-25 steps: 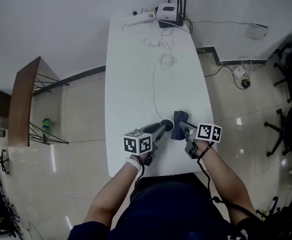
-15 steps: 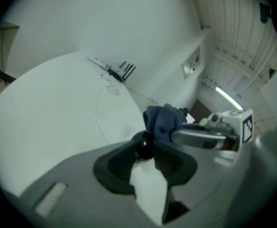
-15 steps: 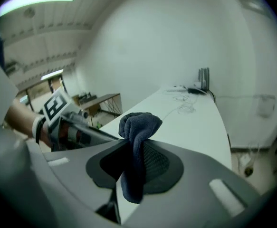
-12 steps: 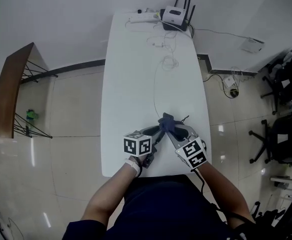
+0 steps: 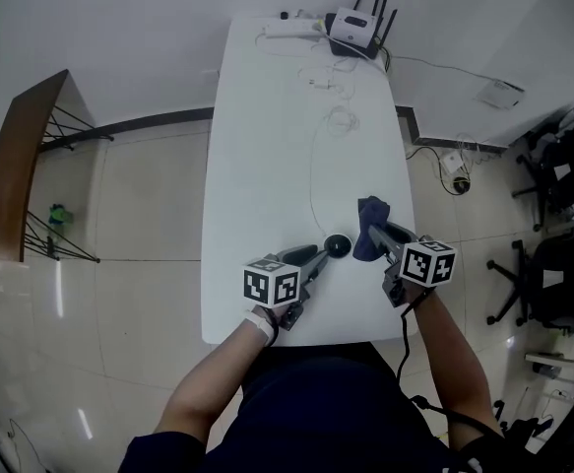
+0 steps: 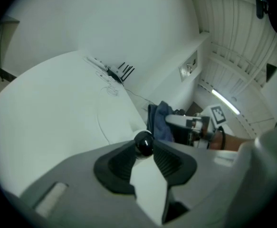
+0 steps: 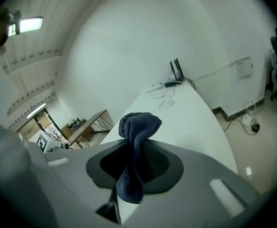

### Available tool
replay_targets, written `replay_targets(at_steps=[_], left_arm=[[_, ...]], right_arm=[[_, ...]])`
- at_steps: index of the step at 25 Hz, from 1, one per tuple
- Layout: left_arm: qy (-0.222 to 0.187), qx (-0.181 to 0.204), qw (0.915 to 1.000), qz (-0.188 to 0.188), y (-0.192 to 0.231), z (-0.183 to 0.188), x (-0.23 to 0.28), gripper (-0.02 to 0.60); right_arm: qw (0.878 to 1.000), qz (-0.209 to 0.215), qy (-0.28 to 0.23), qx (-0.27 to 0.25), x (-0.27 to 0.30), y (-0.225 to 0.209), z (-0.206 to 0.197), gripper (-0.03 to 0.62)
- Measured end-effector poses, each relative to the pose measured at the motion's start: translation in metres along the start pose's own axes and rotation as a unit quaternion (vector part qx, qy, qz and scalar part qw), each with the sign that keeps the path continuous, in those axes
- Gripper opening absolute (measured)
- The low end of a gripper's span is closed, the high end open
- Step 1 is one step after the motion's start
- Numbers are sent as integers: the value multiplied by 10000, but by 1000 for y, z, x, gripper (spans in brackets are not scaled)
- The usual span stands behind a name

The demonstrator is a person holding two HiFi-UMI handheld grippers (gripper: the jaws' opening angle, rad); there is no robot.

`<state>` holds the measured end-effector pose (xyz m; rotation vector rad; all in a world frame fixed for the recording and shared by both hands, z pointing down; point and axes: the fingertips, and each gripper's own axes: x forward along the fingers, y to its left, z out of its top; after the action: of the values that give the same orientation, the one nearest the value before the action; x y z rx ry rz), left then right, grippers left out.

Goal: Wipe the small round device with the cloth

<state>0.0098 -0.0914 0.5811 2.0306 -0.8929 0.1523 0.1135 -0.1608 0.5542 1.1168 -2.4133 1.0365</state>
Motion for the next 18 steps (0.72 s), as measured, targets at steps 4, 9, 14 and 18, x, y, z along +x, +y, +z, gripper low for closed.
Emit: replay_targets(at_steps=[4, 9, 14, 18], left_arm=[[103, 99, 9998, 134, -15, -5, 1, 118], [51, 67, 9982, 596, -22, -5, 6, 118], [-53, -11, 9950, 995, -18, -9, 8, 118], [-192, -109, 9943, 1047, -17, -9, 8, 118]], right_arm=[[9934, 645, 877, 371, 29, -24, -38, 78], [9789, 1140, 1591, 588, 57, -33, -81, 78], [9716, 1462, 1662, 838, 67, -33, -91, 78], [9698, 1647, 1603, 811, 63, -26, -81, 78]])
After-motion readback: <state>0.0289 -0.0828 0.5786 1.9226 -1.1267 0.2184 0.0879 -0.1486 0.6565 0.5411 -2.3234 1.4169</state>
